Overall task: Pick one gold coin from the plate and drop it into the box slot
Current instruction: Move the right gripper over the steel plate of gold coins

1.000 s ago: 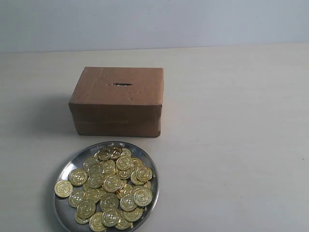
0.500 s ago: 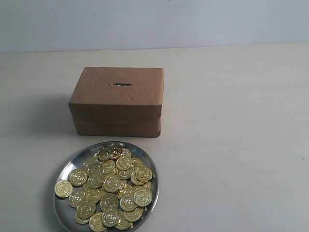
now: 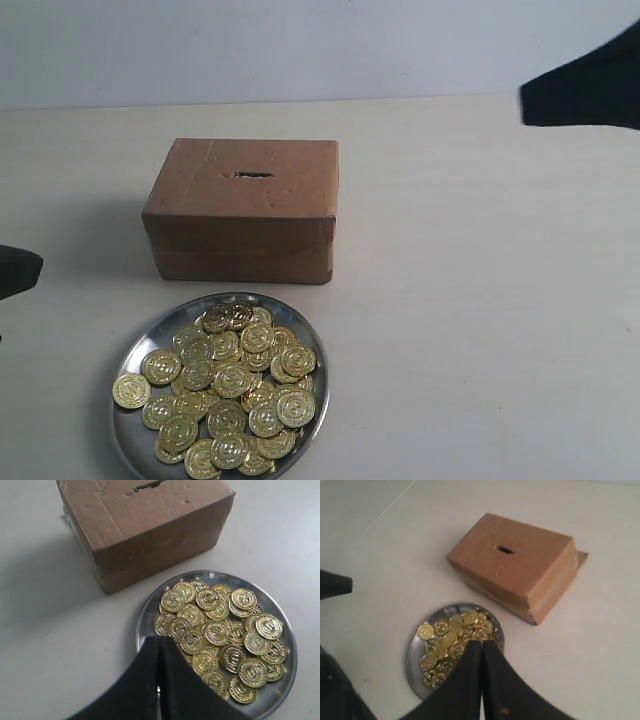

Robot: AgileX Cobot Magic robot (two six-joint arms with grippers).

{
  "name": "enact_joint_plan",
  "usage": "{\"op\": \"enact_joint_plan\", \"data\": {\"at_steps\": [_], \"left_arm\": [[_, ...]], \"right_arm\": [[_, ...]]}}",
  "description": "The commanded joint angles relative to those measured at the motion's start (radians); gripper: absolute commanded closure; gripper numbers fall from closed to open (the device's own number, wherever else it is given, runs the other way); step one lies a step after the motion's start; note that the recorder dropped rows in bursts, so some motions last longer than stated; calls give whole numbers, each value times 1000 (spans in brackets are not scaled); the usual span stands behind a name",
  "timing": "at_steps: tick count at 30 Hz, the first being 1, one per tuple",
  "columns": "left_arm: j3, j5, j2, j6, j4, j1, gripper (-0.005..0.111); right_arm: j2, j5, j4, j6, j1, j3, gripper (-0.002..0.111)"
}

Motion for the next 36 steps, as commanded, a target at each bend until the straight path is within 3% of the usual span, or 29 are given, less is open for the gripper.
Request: {"op": "enact_joint_plan", "data": {"at_steps": [1,6,8,14,20,23,30,36], "left_arm": [[-5,-5,2,14,-4,-7,107],[-5,3,0,16,-4,-7,107],[-5,17,0,34,-4,-7,107],[-5,43,0,64,-4,-7,107],[-5,43,0,64,-4,-7,107],[-5,48,-2,64,-4,-7,107],[-5,58,-9,66,-4,-7,107],[-5,60,-9,68,-4,-7,107]], "right_arm": [[220,-108,-56,-19,236,-54,108],[494,-328,-239,115,516,-123,108],[597,-373,-298,200,584,-173,108],[854,-367,-452,412,698,-363,108],[1026,-258,-741,700,791,-534,108],[1075,-191,-763,711,806,-588,99],[1120,-74,-749,703,806,-615,60],[1134,-65,-749,708,806,-615,54]]}}
